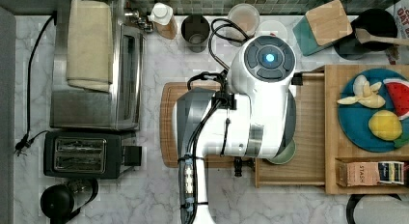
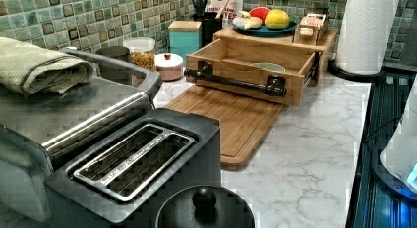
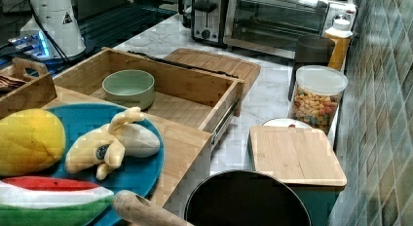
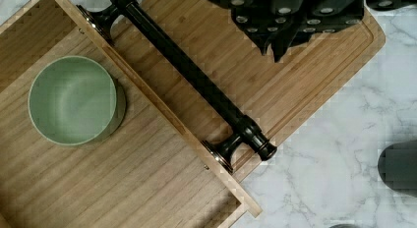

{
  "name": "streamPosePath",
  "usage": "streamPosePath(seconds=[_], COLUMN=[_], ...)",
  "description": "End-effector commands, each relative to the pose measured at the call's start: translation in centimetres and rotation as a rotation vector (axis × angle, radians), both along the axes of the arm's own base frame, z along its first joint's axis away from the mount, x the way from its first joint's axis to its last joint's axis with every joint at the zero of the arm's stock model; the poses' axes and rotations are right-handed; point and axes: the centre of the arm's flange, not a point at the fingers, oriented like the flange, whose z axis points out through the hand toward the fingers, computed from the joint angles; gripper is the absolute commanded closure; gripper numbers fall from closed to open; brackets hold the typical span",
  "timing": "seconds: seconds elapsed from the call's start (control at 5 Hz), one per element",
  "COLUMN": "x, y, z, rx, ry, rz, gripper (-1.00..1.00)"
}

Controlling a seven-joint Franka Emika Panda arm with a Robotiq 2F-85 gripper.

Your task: Close the drawer.

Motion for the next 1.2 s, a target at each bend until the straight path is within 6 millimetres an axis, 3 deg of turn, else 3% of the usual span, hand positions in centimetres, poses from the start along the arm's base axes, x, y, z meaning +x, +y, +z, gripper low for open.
streamPosePath(seconds=[0.2, 0.4, 0.8, 1.0, 1.2], x=[0.0, -0.7, -1.7, -2.5, -3.6], y=[-0.1, 1.5, 6.7, 10.0, 10.7], z=[0.0, -1.6, -3.5, -4.4, -6.4], rx=[0.007, 0.02, 0.089, 0.038, 0.034], ry=[0.0, -0.024, -0.109, -0.135, -0.137], rz=[-0.005, 0.131, 0.46, 0.629, 0.727], gripper=[1.0, 1.0, 1.0, 1.0, 1.0])
